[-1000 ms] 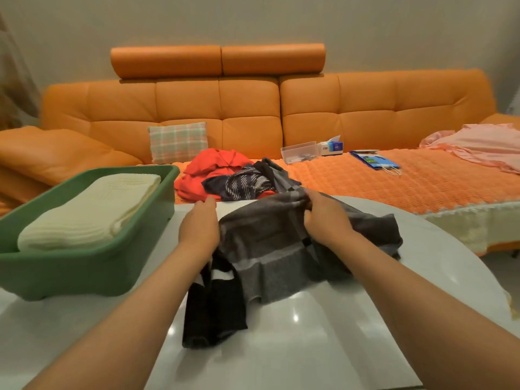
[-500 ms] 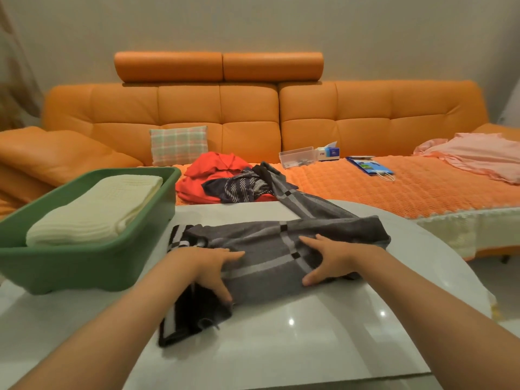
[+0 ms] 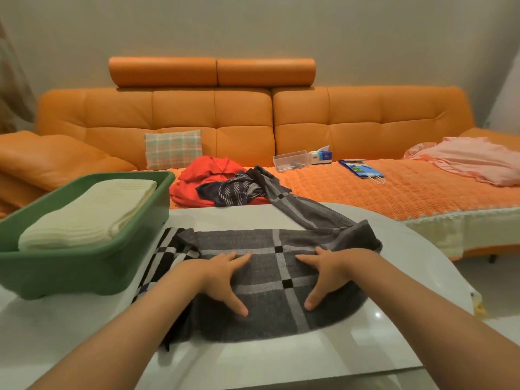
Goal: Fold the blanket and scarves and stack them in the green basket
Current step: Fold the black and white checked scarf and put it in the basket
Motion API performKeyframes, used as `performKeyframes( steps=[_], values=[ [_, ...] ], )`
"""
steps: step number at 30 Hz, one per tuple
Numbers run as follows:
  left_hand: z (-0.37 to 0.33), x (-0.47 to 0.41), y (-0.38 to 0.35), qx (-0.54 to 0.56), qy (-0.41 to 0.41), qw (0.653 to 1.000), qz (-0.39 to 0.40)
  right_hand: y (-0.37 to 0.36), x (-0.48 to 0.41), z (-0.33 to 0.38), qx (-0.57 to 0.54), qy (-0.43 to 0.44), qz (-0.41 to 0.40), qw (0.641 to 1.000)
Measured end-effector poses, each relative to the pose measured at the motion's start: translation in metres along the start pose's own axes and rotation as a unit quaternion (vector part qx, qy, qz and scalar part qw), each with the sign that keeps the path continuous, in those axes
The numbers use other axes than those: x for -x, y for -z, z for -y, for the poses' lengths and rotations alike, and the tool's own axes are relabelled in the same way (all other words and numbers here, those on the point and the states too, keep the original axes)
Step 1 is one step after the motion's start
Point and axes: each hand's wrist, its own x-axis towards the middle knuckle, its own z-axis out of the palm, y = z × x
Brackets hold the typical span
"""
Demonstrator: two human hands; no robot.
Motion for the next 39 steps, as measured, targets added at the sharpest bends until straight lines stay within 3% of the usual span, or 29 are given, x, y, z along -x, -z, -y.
performKeyframes(
  steps=[2, 4, 6, 8, 10, 14, 19, 22, 24, 26, 29, 31, 33, 37, 39],
  values=[
    [-0.001, -0.002, 0.004, -0.02, 0.006, 1.0, -0.008, 0.007, 0.004, -0.002, -0.038, 0.024, -0.043, 0.998],
    [-0.009, -0.008, 0.007, -0.023, 0.01, 0.998, -0.052, 0.012, -0.002, -0.009, -0.113, 0.052, -0.194, 0.973],
    [-0.023, -0.017, 0.012, -0.004, -0.013, 0.99, -0.139, 0.018, -0.013, -0.025, -0.134, 0.023, -0.343, 0.93],
    [-0.043, -0.029, 0.021, 0.038, -0.063, 0.971, -0.227, 0.019, -0.024, -0.047, -0.106, -0.042, -0.411, 0.904],
    [-0.068, -0.043, 0.031, 0.077, -0.105, 0.953, -0.274, 0.015, -0.037, -0.069, -0.127, -0.085, -0.42, 0.894],
    [-0.115, -0.083, 0.047, 0.107, -0.13, 0.942, -0.291, 0.022, -0.064, -0.101, -0.251, -0.118, -0.426, 0.861],
    [-0.133, -0.136, 0.061, 0.095, -0.099, 0.947, -0.289, 0.044, -0.095, -0.106, -0.151, -0.127, -0.303, 0.932],
    [-0.128, -0.158, 0.068, 0.075, -0.08, 0.945, -0.307, 0.044, -0.109, -0.107, -0.13, -0.113, -0.304, 0.937],
    [-0.123, -0.169, 0.075, 0.06, -0.063, 0.945, -0.316, 0.048, -0.106, -0.111, -0.162, -0.04, -0.302, 0.939],
    [-0.119, -0.174, 0.081, 0.052, -0.063, 0.946, -0.314, 0.055, -0.092, -0.112, -0.26, 0.071, -0.304, 0.914],
    [-0.118, -0.173, 0.089, 0.101, -0.113, 0.943, -0.295, 0.064, -0.062, -0.108, -0.437, 0.197, -0.316, 0.819],
    [-0.121, -0.166, 0.095, 0.163, -0.142, 0.924, -0.316, 0.066, -0.049, -0.109, -0.516, 0.229, -0.29, 0.773],
    [-0.125, -0.153, 0.101, 0.227, -0.162, 0.89, -0.362, 0.064, -0.042, -0.11, -0.53, 0.228, -0.285, 0.765],
    [-0.143, -0.107, 0.119, 0.32, -0.244, 0.826, -0.395, 0.059, -0.043, -0.108, -0.419, 0.139, -0.387, 0.81],
    [-0.154, -0.083, 0.127, 0.336, -0.311, 0.798, -0.392, 0.058, -0.041, -0.098, -0.392, 0.159, -0.375, 0.825]
  ],
)
